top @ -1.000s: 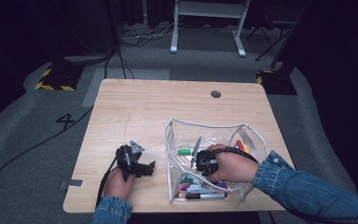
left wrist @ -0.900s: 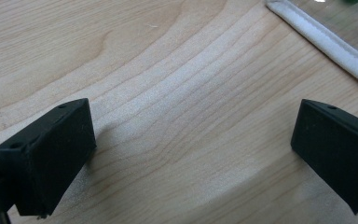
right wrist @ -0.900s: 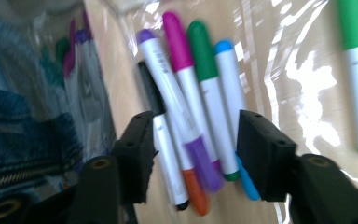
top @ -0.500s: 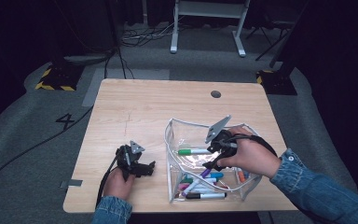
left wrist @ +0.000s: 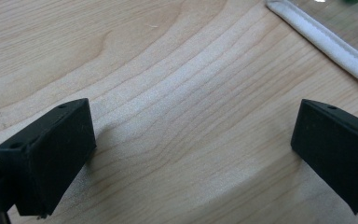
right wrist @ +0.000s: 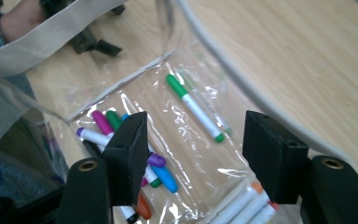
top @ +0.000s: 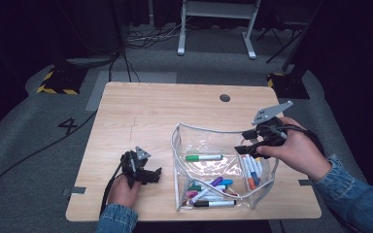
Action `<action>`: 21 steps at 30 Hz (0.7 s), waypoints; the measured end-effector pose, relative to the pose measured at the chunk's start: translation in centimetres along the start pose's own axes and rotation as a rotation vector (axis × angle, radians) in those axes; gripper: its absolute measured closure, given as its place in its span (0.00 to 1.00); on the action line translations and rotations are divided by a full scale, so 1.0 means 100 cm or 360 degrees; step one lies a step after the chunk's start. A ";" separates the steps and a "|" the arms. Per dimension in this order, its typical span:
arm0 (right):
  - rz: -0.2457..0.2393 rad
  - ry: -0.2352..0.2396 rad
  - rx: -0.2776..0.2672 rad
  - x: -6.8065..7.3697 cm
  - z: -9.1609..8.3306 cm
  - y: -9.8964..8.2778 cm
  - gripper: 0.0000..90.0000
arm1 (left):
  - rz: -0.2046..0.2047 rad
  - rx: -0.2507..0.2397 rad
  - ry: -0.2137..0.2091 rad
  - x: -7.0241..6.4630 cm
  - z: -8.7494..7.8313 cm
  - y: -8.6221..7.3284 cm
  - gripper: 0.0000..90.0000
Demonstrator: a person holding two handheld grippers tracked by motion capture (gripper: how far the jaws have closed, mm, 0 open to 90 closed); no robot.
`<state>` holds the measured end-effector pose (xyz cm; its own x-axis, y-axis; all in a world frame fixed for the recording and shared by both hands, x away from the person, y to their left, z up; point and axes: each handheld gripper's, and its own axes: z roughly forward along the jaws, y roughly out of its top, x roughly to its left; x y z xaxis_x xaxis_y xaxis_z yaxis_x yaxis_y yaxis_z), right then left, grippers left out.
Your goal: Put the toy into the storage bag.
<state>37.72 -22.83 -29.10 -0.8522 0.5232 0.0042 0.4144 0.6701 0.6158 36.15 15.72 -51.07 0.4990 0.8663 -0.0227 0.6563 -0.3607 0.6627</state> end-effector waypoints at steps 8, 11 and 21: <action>0.0177 -0.0124 -0.0101 -0.034 -0.026 -0.018 0.48 | -0.0001 0.0000 0.0003 0.000 0.000 0.000 0.00; 0.0234 -0.0166 -0.0118 -0.047 -0.032 -0.026 0.48 | 0.0000 -0.0001 0.0005 0.000 -0.001 -0.001 0.00; 0.0407 -0.0283 -0.0133 -0.085 -0.032 -0.053 0.50 | -0.0012 -0.0004 0.0014 0.000 -0.002 -0.003 0.00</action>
<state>41.74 -32.53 -29.88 -0.6515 0.7579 0.0339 0.5740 0.4632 0.6752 35.87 15.91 -51.09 0.4890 0.8720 -0.0210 0.6585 -0.3533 0.6644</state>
